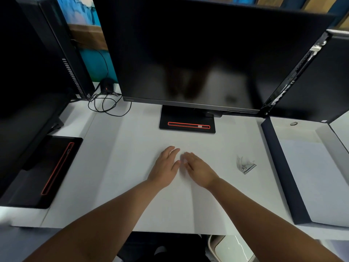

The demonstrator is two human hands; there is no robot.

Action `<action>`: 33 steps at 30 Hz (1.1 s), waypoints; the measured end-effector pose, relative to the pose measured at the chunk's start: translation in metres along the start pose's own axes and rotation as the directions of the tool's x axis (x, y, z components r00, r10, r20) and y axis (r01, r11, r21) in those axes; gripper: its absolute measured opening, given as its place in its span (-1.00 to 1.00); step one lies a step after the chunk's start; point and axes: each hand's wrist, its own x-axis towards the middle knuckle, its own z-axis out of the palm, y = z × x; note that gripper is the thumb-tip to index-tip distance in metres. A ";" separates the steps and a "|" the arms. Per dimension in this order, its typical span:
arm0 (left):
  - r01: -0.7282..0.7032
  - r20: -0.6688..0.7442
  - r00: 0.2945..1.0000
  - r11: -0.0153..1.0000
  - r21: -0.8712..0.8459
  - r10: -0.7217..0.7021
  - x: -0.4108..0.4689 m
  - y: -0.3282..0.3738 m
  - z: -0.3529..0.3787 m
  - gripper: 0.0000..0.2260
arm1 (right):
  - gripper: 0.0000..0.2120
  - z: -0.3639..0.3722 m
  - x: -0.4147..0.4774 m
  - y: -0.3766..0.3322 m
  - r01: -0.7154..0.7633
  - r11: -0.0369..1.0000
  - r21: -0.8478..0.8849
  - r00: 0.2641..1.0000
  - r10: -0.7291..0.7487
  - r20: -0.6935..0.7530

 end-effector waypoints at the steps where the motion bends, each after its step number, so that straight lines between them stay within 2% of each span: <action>1: 0.004 0.003 1.000 1.000 0.022 -0.004 -0.001 -0.001 0.000 -0.60 | -0.61 -0.001 -0.001 0.002 0.009 1.000 -0.010 0.999 -0.010 -0.053; 3: 0.025 0.016 1.000 0.998 0.064 -0.026 -0.003 -0.005 -0.001 -0.58 | -0.63 -0.004 -0.005 0.006 -0.036 0.996 -0.085 0.980 0.018 -0.199; 5: 0.056 0.021 0.998 0.995 0.083 -0.058 -0.005 -0.008 -0.003 -0.56 | -0.67 -0.008 -0.011 0.013 -0.139 0.978 -0.154 0.955 0.091 -0.284; 7: 0.079 0.025 0.996 0.994 0.075 -0.081 -0.006 -0.010 -0.003 -0.55 | -0.79 -0.008 -0.015 0.019 -0.208 0.962 -0.176 0.943 0.149 -0.297; 9: 0.084 0.035 0.996 0.995 0.059 -0.086 -0.008 -0.012 -0.003 -0.55 | -0.88 -0.008 -0.017 0.017 -0.159 0.976 -0.145 0.963 0.121 -0.241; 12: 0.083 0.043 0.996 0.996 0.037 -0.084 -0.009 -0.012 -0.003 -0.57 | -0.84 -0.010 -0.017 0.014 -0.072 0.996 -0.044 0.977 0.062 -0.203; 15: 0.081 0.032 0.996 0.996 0.032 -0.082 -0.010 -0.014 -0.002 -0.58 | -0.83 -0.020 -0.018 0.021 -0.181 0.982 0.046 0.927 0.186 -0.326; 18: 0.088 0.038 0.995 0.996 0.033 -0.089 -0.012 -0.015 -0.002 -0.58 | -0.72 -0.025 -0.025 0.031 -0.275 0.961 0.012 0.901 0.262 -0.347; 19: 0.089 0.043 0.995 0.995 0.040 -0.091 -0.012 -0.016 -0.001 -0.58 | -0.72 -0.024 -0.027 0.034 -0.282 0.959 -0.018 0.901 0.258 -0.348; 23: 0.082 0.045 0.995 0.994 0.074 -0.085 -0.011 -0.013 0.002 -0.58 | -0.91 -0.009 -0.032 0.034 -0.231 0.968 -0.094 0.919 0.186 -0.347; 26: 0.071 0.055 0.996 0.994 0.082 -0.075 -0.011 -0.010 0.003 -0.58 | -0.84 -0.002 -0.028 0.023 -0.142 0.985 -0.095 0.947 0.107 -0.304; 29: 0.086 0.074 0.993 0.995 0.044 -0.089 -0.009 -0.008 0.003 -0.57 | -0.89 -0.003 -0.019 0.017 -0.099 0.991 -0.095 0.967 0.073 -0.246; 31: 0.096 0.081 0.992 0.995 0.012 -0.097 -0.008 -0.007 0.003 -0.57 | -0.63 -0.005 -0.012 0.014 -0.073 0.985 -0.155 0.979 0.042 -0.198; 33: 0.100 0.072 0.993 0.995 -0.005 -0.099 -0.007 -0.006 0.004 -0.57 | -0.60 -0.004 -0.007 0.011 -0.017 0.977 -0.214 0.985 -0.020 -0.169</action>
